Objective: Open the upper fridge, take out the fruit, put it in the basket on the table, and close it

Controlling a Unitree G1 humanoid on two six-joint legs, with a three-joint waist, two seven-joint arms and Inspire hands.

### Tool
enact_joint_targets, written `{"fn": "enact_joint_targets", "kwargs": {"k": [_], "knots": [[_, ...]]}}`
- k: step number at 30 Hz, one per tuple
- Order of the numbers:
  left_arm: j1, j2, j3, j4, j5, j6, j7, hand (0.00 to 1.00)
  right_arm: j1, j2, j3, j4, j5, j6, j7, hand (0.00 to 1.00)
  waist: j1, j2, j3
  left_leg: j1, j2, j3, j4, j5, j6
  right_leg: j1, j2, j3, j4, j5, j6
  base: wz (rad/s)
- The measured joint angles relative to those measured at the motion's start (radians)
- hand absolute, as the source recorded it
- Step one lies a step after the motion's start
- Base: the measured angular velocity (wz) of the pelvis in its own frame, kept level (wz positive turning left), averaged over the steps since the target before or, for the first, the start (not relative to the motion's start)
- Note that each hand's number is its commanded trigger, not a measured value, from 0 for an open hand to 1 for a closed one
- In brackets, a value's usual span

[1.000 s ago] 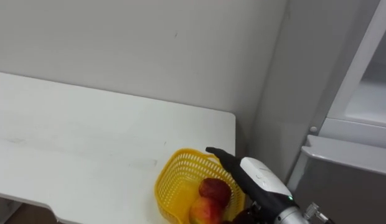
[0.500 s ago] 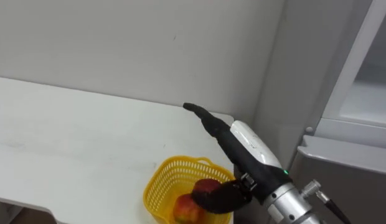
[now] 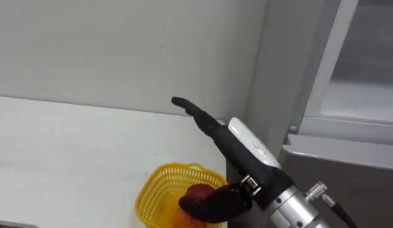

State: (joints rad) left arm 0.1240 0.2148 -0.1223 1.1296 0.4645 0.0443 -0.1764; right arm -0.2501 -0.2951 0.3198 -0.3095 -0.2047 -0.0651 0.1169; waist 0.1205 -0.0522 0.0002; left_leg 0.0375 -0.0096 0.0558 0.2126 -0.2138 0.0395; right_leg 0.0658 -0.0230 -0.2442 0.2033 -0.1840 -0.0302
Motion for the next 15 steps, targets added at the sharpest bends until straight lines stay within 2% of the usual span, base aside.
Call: {"fn": "enact_joint_targets", "kwargs": {"k": [3,7,10,13,15], "knots": [[0.001,-0.001,0.001,0.0,0.0,-0.001,0.014,0.0,0.002,0.014,-0.024,-0.039,0.034,-0.006,0.001,0.0,-0.014,0.001,-0.0009,0.005,0.0,0.003,-0.001,0.0,0.0,0.004,0.002,0.007,0.0,0.0,0.0,-0.03],[0.002,-0.002,0.001,0.0,0.001,-0.002,0.031,0.0,0.03,0.035,-0.044,-0.064,0.038,-0.02,-0.025,0.0,-0.016,0.001,-0.0019,0.014,0.004,0.024,-0.006,0.0,0.0,0.005,0.006,0.025,0.0,0.003,0.0,-0.12],[0.004,-0.009,0.001,0.001,0.001,-0.002,0.038,0.0,0.099,0.069,-0.072,-0.063,0.048,-0.036,-0.054,0.0,-0.015,0.007,0.0002,0.022,0.007,0.038,-0.008,0.0,0.0,0.005,0.008,0.036,0.0,0.007,0.001,-0.13],[0.008,-0.021,-0.004,0.002,-0.001,-0.002,0.046,0.0,0.158,0.074,-0.079,-0.063,0.085,-0.044,-0.086,0.0,-0.032,0.028,0.0028,0.02,0.009,0.046,-0.007,-0.003,0.004,-0.001,0.008,0.046,0.001,0.012,0.001,-0.13],[0.014,-0.025,-0.01,0.014,-0.002,-0.006,0.064,0.0,0.18,0.086,-0.091,-0.063,0.104,-0.049,-0.116,0.0,-0.064,0.046,-0.0003,0.018,0.009,0.049,-0.006,-0.004,0.005,-0.003,0.008,0.049,0.002,0.013,0.002,-0.04]]}}
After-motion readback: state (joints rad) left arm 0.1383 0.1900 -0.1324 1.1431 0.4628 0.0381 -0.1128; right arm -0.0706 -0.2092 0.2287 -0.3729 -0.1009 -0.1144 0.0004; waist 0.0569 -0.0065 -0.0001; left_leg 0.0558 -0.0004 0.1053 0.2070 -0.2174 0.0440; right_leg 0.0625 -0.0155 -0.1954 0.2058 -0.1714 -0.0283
